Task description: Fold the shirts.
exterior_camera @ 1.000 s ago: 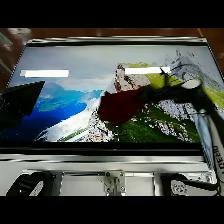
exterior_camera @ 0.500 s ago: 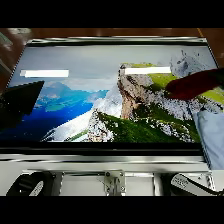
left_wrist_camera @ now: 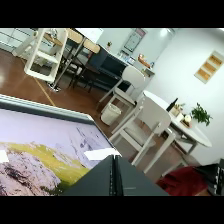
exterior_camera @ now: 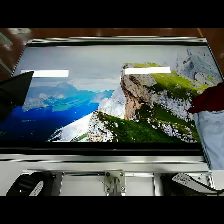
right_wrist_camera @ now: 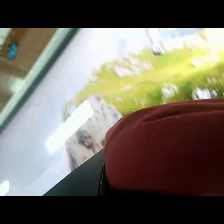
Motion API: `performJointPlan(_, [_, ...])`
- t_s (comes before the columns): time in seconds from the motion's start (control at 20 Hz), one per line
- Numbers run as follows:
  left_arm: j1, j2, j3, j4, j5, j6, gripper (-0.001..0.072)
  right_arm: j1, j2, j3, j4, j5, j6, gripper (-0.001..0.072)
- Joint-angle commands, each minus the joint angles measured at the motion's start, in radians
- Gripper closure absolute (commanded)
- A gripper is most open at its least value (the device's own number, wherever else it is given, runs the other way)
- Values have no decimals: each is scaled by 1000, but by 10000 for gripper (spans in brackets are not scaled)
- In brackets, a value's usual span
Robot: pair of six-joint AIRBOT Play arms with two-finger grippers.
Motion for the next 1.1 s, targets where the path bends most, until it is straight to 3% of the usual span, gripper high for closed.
performJointPlan(0.0, [0,-5,0,0,66,-48,672,4,-8,5,224,-117,-179,652])
performJointPlan(0.1, [0,-2,0,0,65,-49,672,13,-8,38,180,-135,-212,652])
performJointPlan(0.2, [0,-3,0,0,66,-49,671,14,-8,84,-2,-85,-217,652])
performJointPlan(0.5, [0,6,0,0,65,-49,672,13,-8,97,-712,182,-65,652])
performJointPlan(0.65, [0,9,0,1,66,-43,671,13,-7,97,-962,280,129,651])
performJointPlan(0.75, [0,9,0,2,66,-26,671,13,-9,76,-1048,327,206,651])
performJointPlan(0.9, [0,9,0,27,66,-26,671,13,-9,-49,-1068,378,230,651])
performJointPlan(1.05, [0,10,0,27,61,-30,672,13,-9,-171,-1216,362,266,650])
